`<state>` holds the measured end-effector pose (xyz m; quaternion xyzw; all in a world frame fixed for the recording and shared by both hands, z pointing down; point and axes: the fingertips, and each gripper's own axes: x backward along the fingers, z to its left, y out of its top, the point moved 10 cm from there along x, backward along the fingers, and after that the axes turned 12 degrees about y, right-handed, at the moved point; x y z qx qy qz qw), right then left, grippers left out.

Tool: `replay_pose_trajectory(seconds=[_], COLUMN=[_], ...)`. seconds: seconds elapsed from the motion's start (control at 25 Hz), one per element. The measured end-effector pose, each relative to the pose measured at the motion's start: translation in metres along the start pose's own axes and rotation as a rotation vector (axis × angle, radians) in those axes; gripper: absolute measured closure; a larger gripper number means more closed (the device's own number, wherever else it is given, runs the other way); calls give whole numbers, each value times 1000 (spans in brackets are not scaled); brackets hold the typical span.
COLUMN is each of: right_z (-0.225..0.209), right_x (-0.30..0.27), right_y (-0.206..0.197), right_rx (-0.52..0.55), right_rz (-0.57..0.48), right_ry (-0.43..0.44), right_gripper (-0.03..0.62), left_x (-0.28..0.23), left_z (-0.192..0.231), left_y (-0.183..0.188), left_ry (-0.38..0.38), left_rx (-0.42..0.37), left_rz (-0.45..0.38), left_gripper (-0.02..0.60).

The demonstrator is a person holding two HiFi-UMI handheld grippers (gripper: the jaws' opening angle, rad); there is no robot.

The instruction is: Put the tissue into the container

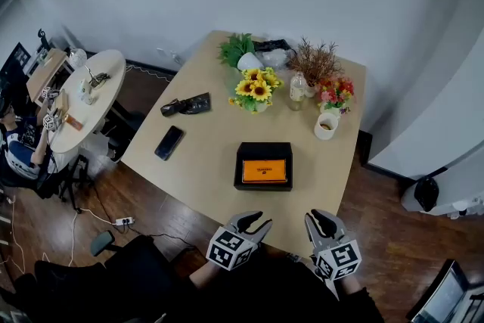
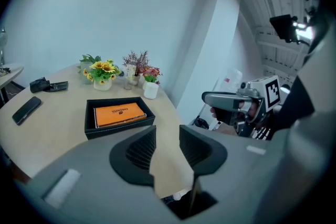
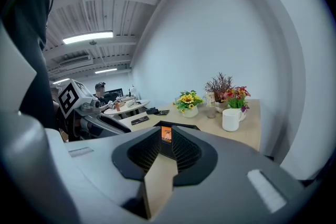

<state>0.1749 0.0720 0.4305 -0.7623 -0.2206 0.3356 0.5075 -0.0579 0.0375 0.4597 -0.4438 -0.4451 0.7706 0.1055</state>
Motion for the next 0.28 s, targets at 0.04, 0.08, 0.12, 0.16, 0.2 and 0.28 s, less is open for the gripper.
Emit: replay_pose_trajectory(seconds=[0.04, 0.08, 0.12, 0.16, 0.2, 0.28], right_z=[0, 1, 2, 2, 1, -1], right_x=[-1, -1, -2, -2, -3, -3], right_y=[-1, -1, -1, -3, -5, -10], right_rx=[1, 1, -1, -1, 2, 12], right_rz=[-4, -3, 0, -5, -13, -26], right_ry=[-2, -3, -4, -4, -4, -4], right_gripper=[536, 536, 536, 536, 536, 536], left_x=[0, 0, 0, 0, 0, 0], left_z=[1, 1, 1, 2, 2, 2], left_y=[0, -1, -1, -2, -2, -3], left_ry=[-1, -2, -3, -5, -6, -6], left_rx=[-1, -3, -3, -3, -3, -5], left_rz=[2, 3, 5, 9, 13, 22], left_gripper=[460, 460, 460, 460, 460, 460])
